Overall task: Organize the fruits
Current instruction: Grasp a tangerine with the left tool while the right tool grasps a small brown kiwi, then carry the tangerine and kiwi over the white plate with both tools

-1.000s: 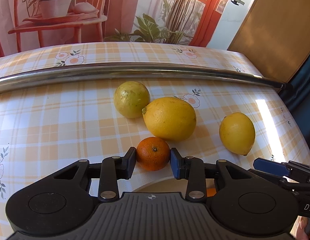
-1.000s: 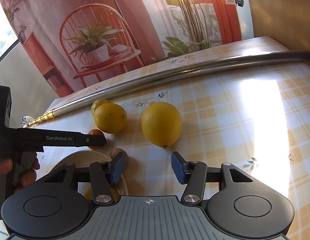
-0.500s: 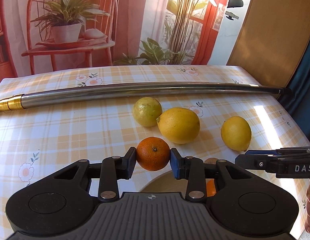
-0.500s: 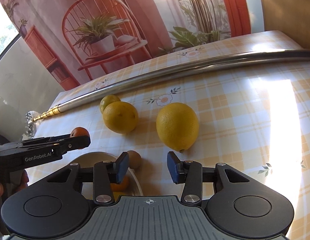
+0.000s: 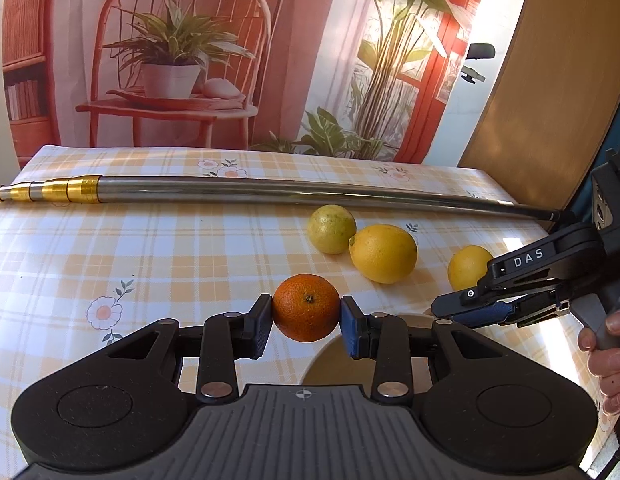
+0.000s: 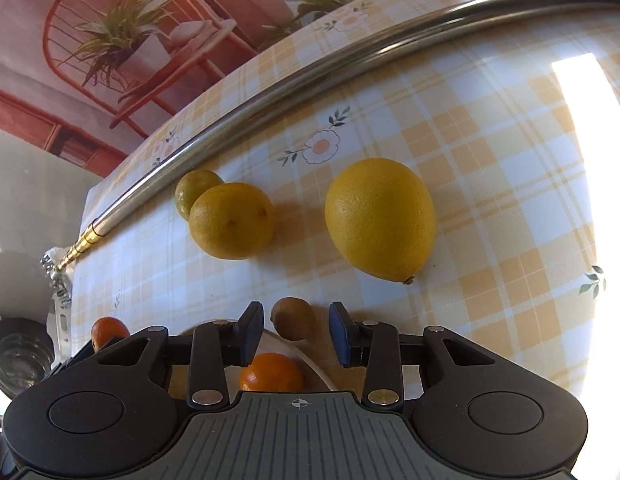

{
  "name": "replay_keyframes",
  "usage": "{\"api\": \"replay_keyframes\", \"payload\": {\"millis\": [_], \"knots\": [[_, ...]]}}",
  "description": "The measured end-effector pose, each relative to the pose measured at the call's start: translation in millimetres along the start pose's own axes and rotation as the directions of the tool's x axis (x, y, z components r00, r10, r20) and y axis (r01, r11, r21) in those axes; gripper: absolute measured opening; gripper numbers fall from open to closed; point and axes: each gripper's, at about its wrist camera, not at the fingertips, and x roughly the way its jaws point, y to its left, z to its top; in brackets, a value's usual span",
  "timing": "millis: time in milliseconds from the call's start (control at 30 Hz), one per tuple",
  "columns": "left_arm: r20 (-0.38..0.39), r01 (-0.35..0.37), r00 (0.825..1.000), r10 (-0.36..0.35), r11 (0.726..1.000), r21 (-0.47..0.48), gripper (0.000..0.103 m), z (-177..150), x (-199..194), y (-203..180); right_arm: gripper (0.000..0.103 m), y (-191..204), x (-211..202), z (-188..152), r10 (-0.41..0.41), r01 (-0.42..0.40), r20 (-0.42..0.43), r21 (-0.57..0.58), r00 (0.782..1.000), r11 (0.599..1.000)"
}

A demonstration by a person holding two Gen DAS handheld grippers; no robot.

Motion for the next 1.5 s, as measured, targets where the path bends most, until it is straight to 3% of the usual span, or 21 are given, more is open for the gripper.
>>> {"api": "replay_keyframes", "payload": {"millis": [133, 333, 467, 533, 733, 1033, 1233, 1500], "knots": [[0.02, -0.005, 1.0, 0.005, 1.0, 0.017, 0.038, -6, -8, 1, 0.03, -7, 6, 3, 0.005, -0.004, -0.011, 0.101, 1.0, 0.995], [0.034, 0.004, 0.999, -0.005, 1.0, 0.026, 0.038, -10, -13, -1, 0.029, -7, 12, 4, 0.017, -0.013, -0.019, 0.159, 1.0, 0.987], [0.036, 0.013, 0.999, -0.014, 0.999, 0.029, 0.038, -12, -14, -3, 0.028, 0, 15, 6, 0.01, -0.006, -0.026, 0.15, 1.0, 0.989], [0.035, 0.014, 0.999, -0.015, 0.999, 0.03, 0.038, -13, -15, -4, 0.022, 3, 17, 6, 0.001, 0.003, -0.033, 0.134, 0.999, 0.991], [0.029, 0.012, 1.0, -0.013, 0.999, 0.031, 0.038, -15, -16, -4, 0.022, 3, 16, 6, 0.002, 0.0, -0.014, 0.124, 1.0, 0.992], [0.0, 0.027, 1.0, -0.027, 1.0, 0.003, 0.038, -16, -19, -2, 0.022, 13, -4, -1, -0.028, 0.029, 0.07, -0.015, 0.997, 0.999], [-0.007, 0.024, 1.0, -0.024, 1.0, -0.013, 0.038, -20, -27, 0, 0.022, 22, -25, -13, -0.003, 0.02, 0.138, -0.122, 0.99, 0.992], [-0.013, 0.02, 1.0, -0.021, 0.999, -0.025, 0.038, -24, -42, 0, 0.022, 29, -51, -40, 0.067, -0.026, 0.168, -0.235, 0.984, 0.972]]}}
